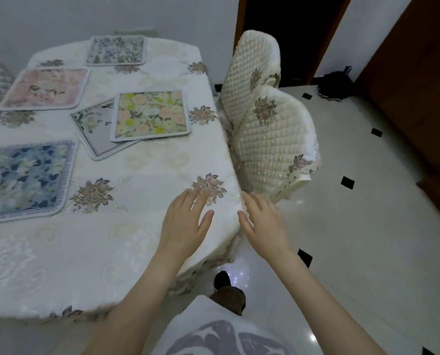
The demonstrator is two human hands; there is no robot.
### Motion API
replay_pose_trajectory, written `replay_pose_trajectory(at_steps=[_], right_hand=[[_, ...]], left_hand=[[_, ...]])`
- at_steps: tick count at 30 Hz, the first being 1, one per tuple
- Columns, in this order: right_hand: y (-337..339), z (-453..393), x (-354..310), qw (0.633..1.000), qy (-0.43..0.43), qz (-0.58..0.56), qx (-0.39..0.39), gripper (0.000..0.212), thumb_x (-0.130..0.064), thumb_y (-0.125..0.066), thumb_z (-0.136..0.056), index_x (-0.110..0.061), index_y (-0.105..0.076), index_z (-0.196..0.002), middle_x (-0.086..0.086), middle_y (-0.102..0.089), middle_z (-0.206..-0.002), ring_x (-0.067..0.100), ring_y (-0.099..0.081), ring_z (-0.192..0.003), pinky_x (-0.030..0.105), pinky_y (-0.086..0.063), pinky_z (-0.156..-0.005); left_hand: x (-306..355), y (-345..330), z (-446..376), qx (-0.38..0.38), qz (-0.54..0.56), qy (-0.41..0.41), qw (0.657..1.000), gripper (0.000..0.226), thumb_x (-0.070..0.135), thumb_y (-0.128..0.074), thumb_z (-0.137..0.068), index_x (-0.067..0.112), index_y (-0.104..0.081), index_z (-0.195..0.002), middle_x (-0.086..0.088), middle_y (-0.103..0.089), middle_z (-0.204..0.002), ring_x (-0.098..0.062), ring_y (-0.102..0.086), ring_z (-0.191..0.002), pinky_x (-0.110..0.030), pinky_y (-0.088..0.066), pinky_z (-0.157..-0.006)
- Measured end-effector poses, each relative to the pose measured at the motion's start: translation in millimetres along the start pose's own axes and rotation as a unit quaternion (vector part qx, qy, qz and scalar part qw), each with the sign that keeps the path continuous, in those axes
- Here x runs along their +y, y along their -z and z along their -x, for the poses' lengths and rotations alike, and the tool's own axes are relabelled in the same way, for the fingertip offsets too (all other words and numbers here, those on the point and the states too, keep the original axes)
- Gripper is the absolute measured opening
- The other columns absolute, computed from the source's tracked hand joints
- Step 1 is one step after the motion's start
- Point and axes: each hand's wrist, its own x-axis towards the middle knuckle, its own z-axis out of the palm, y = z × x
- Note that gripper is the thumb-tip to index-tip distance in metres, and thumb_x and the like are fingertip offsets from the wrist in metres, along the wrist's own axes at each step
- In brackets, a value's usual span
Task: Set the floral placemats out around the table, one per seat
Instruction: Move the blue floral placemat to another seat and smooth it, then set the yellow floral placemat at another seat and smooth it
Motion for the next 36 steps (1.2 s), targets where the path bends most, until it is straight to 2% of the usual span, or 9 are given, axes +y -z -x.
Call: replay_pose_trajectory(at_steps=[4,7,10,20,25,31,36], right_hand=[[11.9,-54.8,19.1,0.999,0.037,0.006,-0.015,0.043,-0.034,-0.043,-0.096,-0.016,-0.044,-0.135,0.009,-0.054,-0.129,0.030,-0.048,-0.121,0.043,-0.043,-0.095],[18.1,-96.1,30.9,0.998,0.054,0.014,-0.026,0.046,-0.038,-0.038,-0.097,-0.020,-0.038,-0.139,0.007,-0.049,-0.137,0.027,-0.043,-0.127,0.042,-0.042,-0.099],[19.4,-126.8,32.8,0.996,0.086,0.004,-0.027,0.046,-0.039,-0.036,-0.097,-0.020,-0.038,-0.138,0.007,-0.050,-0.137,0.027,-0.044,-0.127,0.042,-0.042,-0.100],[6.0,-223.5,31.2,0.972,0.204,-0.016,-0.114,0.049,-0.040,-0.035,-0.099,-0.022,-0.033,-0.145,0.010,-0.041,-0.147,0.025,-0.033,-0.137,0.042,-0.032,-0.110],[3.2,-272.3,30.5,0.958,0.257,-0.019,-0.128,0.049,-0.041,-0.033,-0.098,-0.022,-0.034,-0.144,0.009,-0.043,-0.145,0.024,-0.036,-0.135,0.043,-0.037,-0.107],[-15.5,-309.2,14.8,0.948,0.277,-0.019,-0.157,0.049,-0.040,-0.032,-0.099,-0.021,-0.031,-0.145,0.009,-0.039,-0.148,0.025,-0.032,-0.137,0.043,-0.033,-0.110],[-37.8,-341.5,-11.3,0.954,0.259,-0.037,-0.148,0.047,-0.037,-0.035,-0.099,-0.020,-0.034,-0.143,0.010,-0.041,-0.146,0.026,-0.036,-0.134,0.041,-0.035,-0.107]], left_hand=[[3.1,0.8,-44.6,0.021,0.024,0.045,0.998,0.057,0.047,-0.024,-0.094,0.018,-0.043,-0.140,-0.008,-0.047,-0.143,-0.030,-0.039,-0.134,-0.040,-0.030,-0.110],[2.3,6.3,-79.1,0.038,0.023,0.064,0.997,0.059,0.048,-0.022,-0.094,0.018,-0.042,-0.141,-0.009,-0.045,-0.144,-0.030,-0.036,-0.136,-0.041,-0.030,-0.111],[3.4,13.0,-104.4,0.051,0.011,0.079,0.995,0.059,0.048,-0.021,-0.094,0.019,-0.040,-0.142,-0.008,-0.043,-0.146,-0.029,-0.034,-0.137,-0.041,-0.028,-0.111],[1.2,-2.5,-144.5,0.069,-0.003,0.176,0.982,0.050,0.039,-0.040,-0.097,0.019,-0.039,-0.143,-0.007,-0.043,-0.146,-0.028,-0.035,-0.137,-0.040,-0.028,-0.111],[-1.2,-1.4,-167.8,0.089,-0.010,0.239,0.967,0.049,0.037,-0.042,-0.097,0.017,-0.041,-0.142,-0.009,-0.044,-0.145,-0.029,-0.037,-0.136,-0.041,-0.029,-0.112],[-30.7,5.5,-199.6,0.112,-0.022,0.255,0.960,0.048,0.036,-0.043,-0.097,0.015,-0.043,-0.140,-0.010,-0.048,-0.142,-0.029,-0.042,-0.132,-0.040,-0.034,-0.109],[-84.0,14.1,-233.6,0.093,-0.026,0.223,0.970,0.049,0.036,-0.044,-0.096,0.014,-0.043,-0.140,-0.011,-0.049,-0.141,-0.029,-0.042,-0.131,-0.041,-0.036,-0.107]])
